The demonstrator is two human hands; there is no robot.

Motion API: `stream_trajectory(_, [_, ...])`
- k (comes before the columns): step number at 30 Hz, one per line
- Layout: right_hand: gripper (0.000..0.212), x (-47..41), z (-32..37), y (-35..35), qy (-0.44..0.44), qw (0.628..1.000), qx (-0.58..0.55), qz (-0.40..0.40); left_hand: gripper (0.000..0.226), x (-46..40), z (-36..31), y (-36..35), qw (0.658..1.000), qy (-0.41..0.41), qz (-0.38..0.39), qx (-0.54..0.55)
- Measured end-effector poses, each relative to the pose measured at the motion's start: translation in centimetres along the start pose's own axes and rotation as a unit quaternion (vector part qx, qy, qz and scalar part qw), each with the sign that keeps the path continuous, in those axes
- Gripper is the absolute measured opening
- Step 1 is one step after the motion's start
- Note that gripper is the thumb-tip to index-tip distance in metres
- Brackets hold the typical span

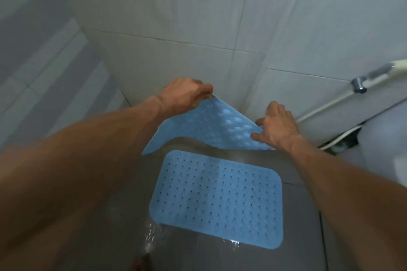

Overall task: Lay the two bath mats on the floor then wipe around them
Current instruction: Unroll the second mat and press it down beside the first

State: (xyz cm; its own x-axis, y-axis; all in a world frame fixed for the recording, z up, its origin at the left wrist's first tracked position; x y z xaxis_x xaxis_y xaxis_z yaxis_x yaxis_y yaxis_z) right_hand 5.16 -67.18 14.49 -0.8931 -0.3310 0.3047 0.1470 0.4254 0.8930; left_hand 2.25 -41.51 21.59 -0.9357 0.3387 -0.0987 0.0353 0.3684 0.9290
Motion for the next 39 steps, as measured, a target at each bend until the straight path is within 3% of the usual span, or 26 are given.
stream_trajectory(3, [0.035, 2.5, -0.7, -1.8, -0.025, 0.999, -0.044, -0.006, 0.032, 1.0, -2.0, 0.9, 0.999, -0.022, -0.010, 0.027])
stream_trajectory(7, [0.032, 4.7, -0.2, -4.6, -0.053, 0.984, -0.157, 0.062, 0.045, 3.4, -2.6, 1.4, 0.999, -0.044, -0.001, 0.030])
stream_trajectory(11, [0.024, 7.6, 2.2, -6.2, -0.038, 0.989, -0.129, 0.065, 0.046, 8.1, -1.6, 1.7, 0.998, -0.062, -0.012, 0.024])
stream_trajectory(16, [0.049, 12.7, 9.3, -11.0, -0.002, 0.956, -0.240, 0.169, 0.042, 13.9, -1.6, 4.3, 0.993, -0.104, -0.026, 0.046])
stream_trajectory(20, [0.031, 16.1, 15.0, -13.3, -0.056, 0.924, -0.356, 0.132, 0.038, 18.2, -0.1, 6.6, 0.994, -0.104, 0.042, 0.011])
stream_trajectory(25, [0.018, 18.4, 15.3, -11.4, -0.032, 0.915, -0.373, 0.148, 0.028, 24.1, 5.0, 6.4, 0.986, -0.003, 0.140, -0.088])
stream_trajectory(28, [0.014, 20.6, 13.8, -11.2, 0.016, 0.918, -0.337, 0.206, 0.024, 28.3, 5.9, 3.7, 0.980, 0.032, 0.191, -0.039])
stream_trajectory(31, [0.024, 23.0, 12.7, -13.5, 0.068, 0.923, -0.266, 0.268, 0.020, 31.5, 5.0, -0.9, 0.968, 0.056, 0.244, 0.012])
stream_trajectory(36, [0.075, 25.5, 11.8, -19.6, 0.090, 0.897, -0.242, 0.358, 0.022, 33.8, 4.2, -10.7, 0.940, 0.125, 0.291, 0.128])
stream_trajectory(39, [0.066, 24.9, 11.6, -24.5, 0.084, 0.911, -0.184, 0.359, 0.019, 34.9, 4.5, -17.7, 0.912, 0.175, 0.330, 0.171])
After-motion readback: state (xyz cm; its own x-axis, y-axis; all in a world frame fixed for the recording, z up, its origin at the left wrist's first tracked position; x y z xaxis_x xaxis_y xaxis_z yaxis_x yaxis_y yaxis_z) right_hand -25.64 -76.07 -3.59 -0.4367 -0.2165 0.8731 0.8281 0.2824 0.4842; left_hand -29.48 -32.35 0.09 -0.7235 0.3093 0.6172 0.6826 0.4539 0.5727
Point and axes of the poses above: each hand's wrist, its own x-axis away from the middle knuckle, its own y-axis out of the back of the hand, z = x × y, the point moved 4 cm from there along -x, towards the middle knuckle, and after that the axes turned 13 degrees about x, right-handed, at the moved point
